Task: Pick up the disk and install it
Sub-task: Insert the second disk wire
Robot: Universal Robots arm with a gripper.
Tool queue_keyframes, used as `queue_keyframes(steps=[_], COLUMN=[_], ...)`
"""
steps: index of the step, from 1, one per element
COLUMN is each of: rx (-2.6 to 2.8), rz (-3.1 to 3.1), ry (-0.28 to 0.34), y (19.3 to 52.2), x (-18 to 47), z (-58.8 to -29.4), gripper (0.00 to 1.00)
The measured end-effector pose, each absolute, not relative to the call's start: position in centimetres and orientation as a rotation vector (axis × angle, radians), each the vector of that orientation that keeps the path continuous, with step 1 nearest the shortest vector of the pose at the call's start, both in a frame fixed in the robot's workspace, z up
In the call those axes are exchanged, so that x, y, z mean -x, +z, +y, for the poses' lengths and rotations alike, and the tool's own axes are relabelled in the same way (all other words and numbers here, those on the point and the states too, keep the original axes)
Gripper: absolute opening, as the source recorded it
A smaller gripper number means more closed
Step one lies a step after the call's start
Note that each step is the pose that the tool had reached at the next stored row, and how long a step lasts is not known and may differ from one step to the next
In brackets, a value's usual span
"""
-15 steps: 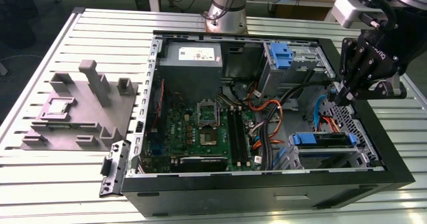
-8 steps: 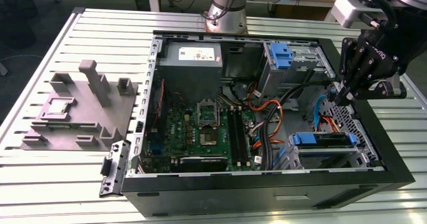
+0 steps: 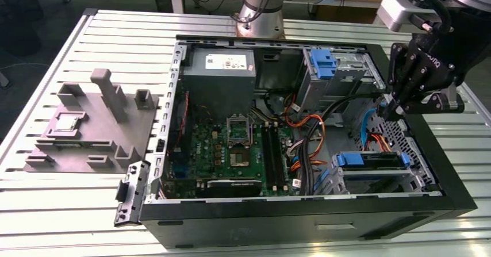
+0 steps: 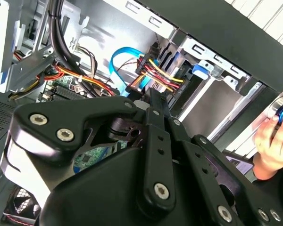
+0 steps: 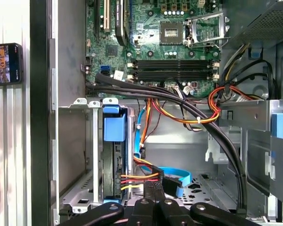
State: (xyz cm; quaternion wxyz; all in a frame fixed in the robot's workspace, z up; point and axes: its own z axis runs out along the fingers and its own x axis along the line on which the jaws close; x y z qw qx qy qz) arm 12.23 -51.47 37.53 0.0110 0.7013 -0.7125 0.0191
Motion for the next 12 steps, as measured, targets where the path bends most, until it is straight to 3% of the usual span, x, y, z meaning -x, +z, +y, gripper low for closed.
queue_keyframes(steps=[12], rx=[-2.189], rz=[-2.224], ry=[0.057], y=[37.77], x=[-12.08], z=[-51.35], gripper=[0.1])
